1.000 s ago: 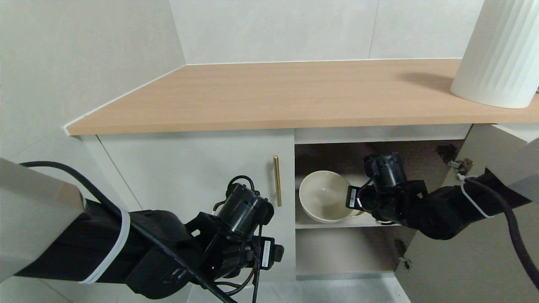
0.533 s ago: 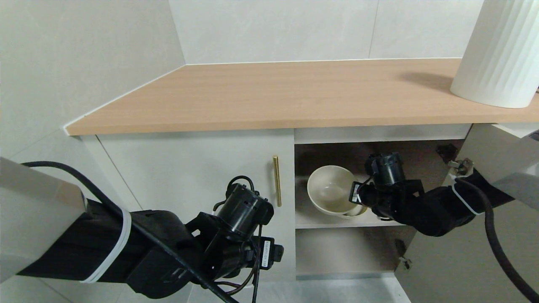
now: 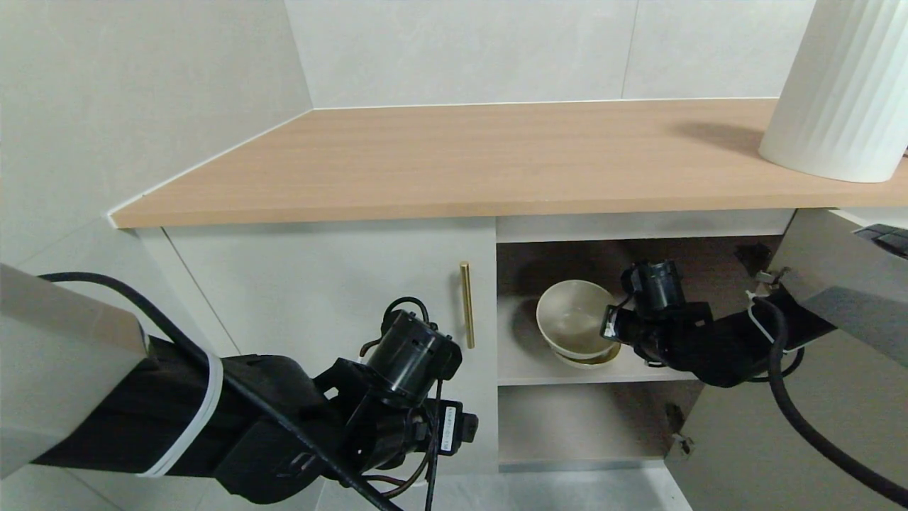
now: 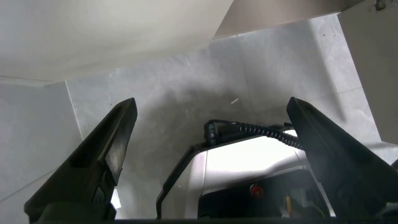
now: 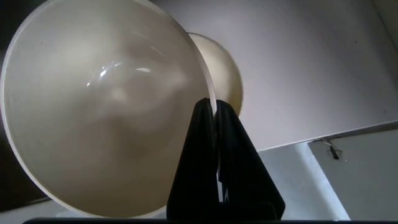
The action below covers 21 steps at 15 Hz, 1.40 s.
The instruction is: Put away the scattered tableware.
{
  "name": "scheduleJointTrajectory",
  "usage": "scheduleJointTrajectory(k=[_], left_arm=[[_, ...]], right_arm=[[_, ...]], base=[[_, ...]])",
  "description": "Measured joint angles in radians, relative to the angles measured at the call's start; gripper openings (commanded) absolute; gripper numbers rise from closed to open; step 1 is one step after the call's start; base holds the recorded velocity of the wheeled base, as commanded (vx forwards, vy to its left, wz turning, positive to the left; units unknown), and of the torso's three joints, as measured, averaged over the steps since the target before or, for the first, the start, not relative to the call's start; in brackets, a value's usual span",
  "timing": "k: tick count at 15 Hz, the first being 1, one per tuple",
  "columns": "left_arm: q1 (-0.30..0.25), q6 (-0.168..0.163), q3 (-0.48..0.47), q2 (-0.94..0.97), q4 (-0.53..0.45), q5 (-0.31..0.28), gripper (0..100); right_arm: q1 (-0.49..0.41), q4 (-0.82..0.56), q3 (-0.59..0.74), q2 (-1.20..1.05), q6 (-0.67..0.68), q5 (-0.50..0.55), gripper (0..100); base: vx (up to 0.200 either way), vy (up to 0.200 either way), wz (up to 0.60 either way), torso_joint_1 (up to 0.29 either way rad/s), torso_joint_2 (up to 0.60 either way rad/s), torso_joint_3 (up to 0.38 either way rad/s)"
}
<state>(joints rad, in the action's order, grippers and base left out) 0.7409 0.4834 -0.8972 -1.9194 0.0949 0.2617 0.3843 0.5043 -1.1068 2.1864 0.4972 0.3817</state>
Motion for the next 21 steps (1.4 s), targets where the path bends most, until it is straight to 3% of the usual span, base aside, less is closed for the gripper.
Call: scheduleJointTrajectory(k=[21], left_arm=[[0.0,0.0,0.0,0.0,0.0,0.0,100]], right_arm=[[-0.031,-0.004,-0.038,0.064,0.0,0.002,0]], base=[[0.0,0.0,0.0,0.0,0.0,0.0]])
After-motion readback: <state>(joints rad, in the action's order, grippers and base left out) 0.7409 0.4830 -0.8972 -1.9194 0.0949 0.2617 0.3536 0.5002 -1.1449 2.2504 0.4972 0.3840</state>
